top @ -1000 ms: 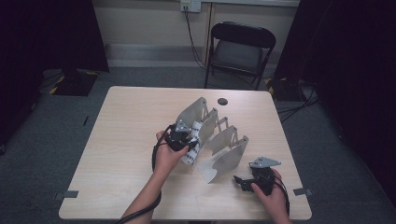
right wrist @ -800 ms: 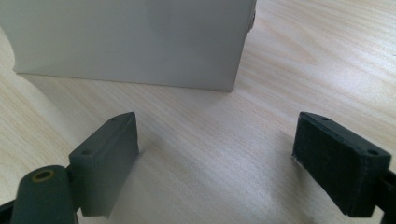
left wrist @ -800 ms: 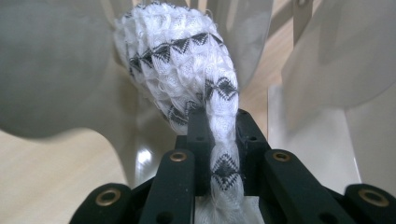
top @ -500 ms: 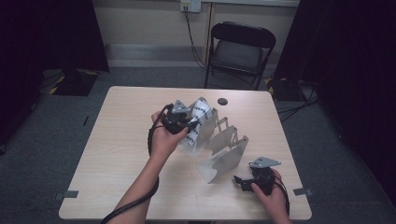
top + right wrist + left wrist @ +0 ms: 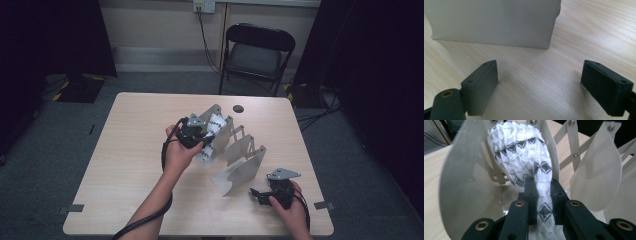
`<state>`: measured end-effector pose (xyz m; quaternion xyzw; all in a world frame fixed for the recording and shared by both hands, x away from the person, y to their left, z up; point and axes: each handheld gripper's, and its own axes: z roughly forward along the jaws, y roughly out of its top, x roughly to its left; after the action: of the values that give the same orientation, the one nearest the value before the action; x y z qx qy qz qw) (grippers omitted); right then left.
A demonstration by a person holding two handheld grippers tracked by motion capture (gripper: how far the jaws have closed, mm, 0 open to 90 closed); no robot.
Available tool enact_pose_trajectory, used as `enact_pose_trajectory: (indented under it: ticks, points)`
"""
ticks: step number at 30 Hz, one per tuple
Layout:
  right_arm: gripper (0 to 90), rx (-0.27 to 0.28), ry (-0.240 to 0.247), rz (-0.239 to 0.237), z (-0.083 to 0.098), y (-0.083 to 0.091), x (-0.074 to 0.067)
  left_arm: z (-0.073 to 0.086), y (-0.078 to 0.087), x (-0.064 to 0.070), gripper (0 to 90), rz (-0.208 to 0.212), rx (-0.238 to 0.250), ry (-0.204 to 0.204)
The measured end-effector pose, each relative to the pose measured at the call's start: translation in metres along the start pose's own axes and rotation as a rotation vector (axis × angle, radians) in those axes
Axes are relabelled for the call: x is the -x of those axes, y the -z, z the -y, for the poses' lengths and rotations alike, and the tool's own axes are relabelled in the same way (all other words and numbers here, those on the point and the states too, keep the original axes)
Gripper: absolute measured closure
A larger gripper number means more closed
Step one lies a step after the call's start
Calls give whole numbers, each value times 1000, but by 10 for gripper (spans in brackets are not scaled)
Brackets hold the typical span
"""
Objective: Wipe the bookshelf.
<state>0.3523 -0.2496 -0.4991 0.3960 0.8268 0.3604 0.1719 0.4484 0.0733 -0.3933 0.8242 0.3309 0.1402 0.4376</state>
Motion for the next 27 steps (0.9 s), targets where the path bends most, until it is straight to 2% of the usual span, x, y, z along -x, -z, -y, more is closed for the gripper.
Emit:
enact_pose_trajectory:
  ticks: [8, 16, 19, 21, 23, 26, 27]
  points:
    - [136, 0, 0, 0, 0, 0, 0, 19, -12, 1, 797, 14, -21, 18]
    - [136, 0, 0, 0, 0, 0, 0, 46, -34, 3, 796, 31, -65, 45]
    - [136, 0, 0, 0, 0, 0, 0, 52, -37, 2, 793, 22, -82, 44]
    - [136, 0, 0, 0, 0, 0, 0, 59, -39, 1, 786, 1, -108, 30]
    - [136, 0, 0, 0, 0, 0, 0, 63, -38, -1, 766, -14, -105, 44]
    - [136, 0, 0, 0, 0, 0, 0, 65, -36, -2, 735, -28, -106, 43]
    - [136, 0, 1, 0, 0, 0, 0, 66, -35, -1, 694, -37, -104, 44]
